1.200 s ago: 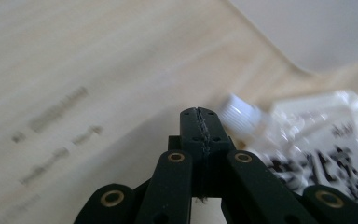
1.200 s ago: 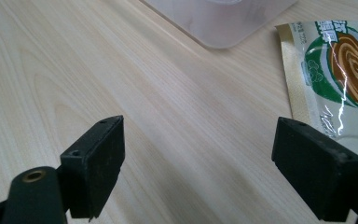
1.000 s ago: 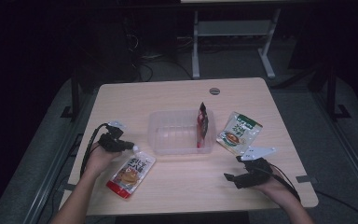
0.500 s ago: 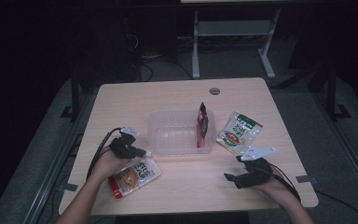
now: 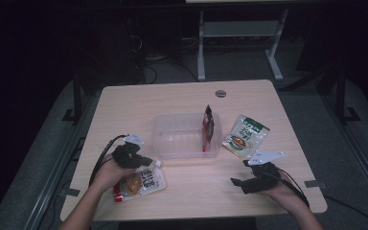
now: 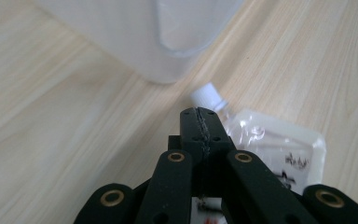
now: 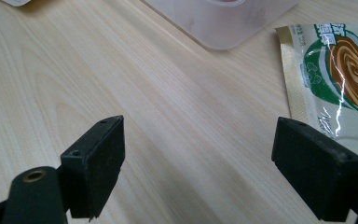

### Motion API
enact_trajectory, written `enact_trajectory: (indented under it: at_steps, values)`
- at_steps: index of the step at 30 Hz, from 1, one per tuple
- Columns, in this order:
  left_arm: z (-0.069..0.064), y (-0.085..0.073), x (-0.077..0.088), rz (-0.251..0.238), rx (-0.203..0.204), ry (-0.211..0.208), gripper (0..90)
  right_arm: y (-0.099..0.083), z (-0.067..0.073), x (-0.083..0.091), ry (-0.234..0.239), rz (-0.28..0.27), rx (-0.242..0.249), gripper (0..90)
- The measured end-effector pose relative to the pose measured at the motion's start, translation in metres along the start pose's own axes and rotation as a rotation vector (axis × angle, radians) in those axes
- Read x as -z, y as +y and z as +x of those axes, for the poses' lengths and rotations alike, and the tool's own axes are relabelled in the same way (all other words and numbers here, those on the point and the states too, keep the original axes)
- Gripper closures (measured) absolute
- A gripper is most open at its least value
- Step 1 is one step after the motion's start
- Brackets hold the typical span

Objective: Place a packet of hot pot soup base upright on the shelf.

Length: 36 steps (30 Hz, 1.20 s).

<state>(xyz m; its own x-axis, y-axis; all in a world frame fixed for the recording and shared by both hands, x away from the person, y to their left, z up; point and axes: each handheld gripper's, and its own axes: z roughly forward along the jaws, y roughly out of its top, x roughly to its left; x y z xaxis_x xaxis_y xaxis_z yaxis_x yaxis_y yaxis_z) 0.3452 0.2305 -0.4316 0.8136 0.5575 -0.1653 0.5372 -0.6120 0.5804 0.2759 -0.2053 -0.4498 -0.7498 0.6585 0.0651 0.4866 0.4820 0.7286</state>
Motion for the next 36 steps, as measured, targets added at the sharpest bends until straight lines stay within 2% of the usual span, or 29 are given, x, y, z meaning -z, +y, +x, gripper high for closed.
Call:
enact_trajectory:
  at_steps: [1,2,3,5,6,7,9,10,11,12,14,15,16,17,18,21,28,30,31,33,34,36]
  values:
    - [0.000,-0.006,0.014,0.002,-0.007,0.039,89.9,0.000,0.000,0.000,0.001,0.000,-0.001,16.8]
    - [0.000,-0.011,0.021,-0.010,0.004,0.056,89.9,0.000,0.000,0.000,0.001,-0.001,-0.003,16.8]
    - [0.000,-0.011,0.021,-0.010,0.004,0.056,89.9,0.000,0.000,0.000,0.002,-0.002,-0.002,16.8]
    - [0.001,-0.032,0.042,-0.025,0.041,0.104,89.9,0.001,0.001,0.000,0.006,-0.003,0.002,16.8]
    - [0.001,-0.032,0.042,-0.025,0.041,0.104,89.9,0.001,0.001,-0.001,0.007,-0.003,0.003,16.8]
    - [0.002,-0.049,0.053,-0.023,0.069,0.123,89.9,0.001,0.002,-0.001,0.006,-0.001,0.005,16.8]
    - [0.002,-0.064,0.061,-0.013,0.101,0.134,89.9,0.001,0.003,-0.001,0.008,0.000,0.004,16.8]
    - [0.002,-0.064,0.061,-0.013,0.101,0.134,89.9,0.001,0.003,-0.001,0.008,0.000,0.004,16.8]
    - [0.001,-0.078,0.067,-0.005,0.130,0.143,89.9,0.002,0.003,-0.001,0.007,0.000,0.003,16.8]
    - [0.002,-0.084,0.069,0.005,0.141,0.151,89.9,0.002,0.003,-0.001,0.008,-0.001,0.003,16.8]
    - [0.003,-0.088,0.070,0.016,0.144,0.156,89.9,0.002,0.003,-0.001,0.009,-0.003,0.004,16.8]
    - [0.004,-0.097,0.070,0.041,0.197,0.175,89.9,0.002,0.004,-0.002,0.009,-0.001,0.006,16.8]
    - [0.004,-0.097,0.070,0.041,0.197,0.175,89.9,0.002,0.004,-0.002,0.009,-0.001,0.006,16.8]
    - [0.007,-0.099,0.067,0.071,0.222,0.169,89.9,0.003,0.005,-0.002,0.010,0.003,0.007,16.8]
    - [0.007,-0.098,0.064,0.079,0.229,0.165,89.9,0.003,0.005,-0.002,0.011,0.002,0.009,16.8]
    - [0.006,-0.096,0.060,0.117,0.218,0.183,89.9,0.002,0.004,-0.002,0.010,0.002,0.005,16.8]
    - [0.008,-0.097,0.057,0.102,0.223,0.161,89.9,0.002,0.003,-0.003,0.011,-0.002,0.011,16.8]
    - [0.008,-0.095,0.055,0.093,0.212,0.148,89.9,0.002,0.004,-0.003,0.014,-0.001,0.014,16.8]
    - [0.004,-0.090,0.050,0.095,0.188,0.133,89.9,0.002,0.004,-0.003,0.014,0.003,0.011,16.8]
    - [-0.001,-0.085,0.045,0.095,0.162,0.124,89.9,0.002,0.004,-0.003,0.013,0.002,0.010,16.8]
    - [-0.001,-0.085,0.045,0.095,0.162,0.124,89.9,0.002,0.004,-0.003,0.013,0.002,0.010,16.8]
    - [-0.008,-0.078,0.038,0.094,0.128,0.099,89.9,0.002,0.004,-0.003,0.014,0.001,0.005,16.8]
